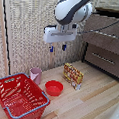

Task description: Move your gripper in the direction of the red bowl and clutch it softly. Cautiously raise the red bowl up from the surface. Hover the red bowl above the basket and gently bring it down inside. Let go of the gripper's grasp when the red bowl is within the basket.

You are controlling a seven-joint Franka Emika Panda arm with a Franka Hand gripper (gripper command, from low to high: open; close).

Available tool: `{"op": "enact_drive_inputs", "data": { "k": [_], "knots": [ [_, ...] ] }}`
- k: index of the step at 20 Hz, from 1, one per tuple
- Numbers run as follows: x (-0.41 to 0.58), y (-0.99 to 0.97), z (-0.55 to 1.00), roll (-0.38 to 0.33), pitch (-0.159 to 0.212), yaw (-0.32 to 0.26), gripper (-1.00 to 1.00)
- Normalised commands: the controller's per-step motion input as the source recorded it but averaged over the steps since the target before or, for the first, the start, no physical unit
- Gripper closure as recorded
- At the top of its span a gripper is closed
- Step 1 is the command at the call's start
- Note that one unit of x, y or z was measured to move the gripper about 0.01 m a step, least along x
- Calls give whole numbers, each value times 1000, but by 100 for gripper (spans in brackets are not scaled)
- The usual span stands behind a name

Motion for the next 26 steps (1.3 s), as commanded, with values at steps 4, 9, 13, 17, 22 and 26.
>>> {"op": "enact_drive_inputs", "data": {
  "k": [4, 9, 13, 17, 22, 26],
  "knots": [
    [-281, 174, -456, -62, 76, -24, -100],
    [-236, 175, -437, -68, 107, -13, -100],
    [-196, 91, -454, -42, 95, 0, -100],
    [-85, 0, -594, -1, 105, 0, -100],
    [-83, 0, -566, 0, 97, 0, -100],
    [-52, 36, -542, -4, 112, 2, -100]
  ]
}}
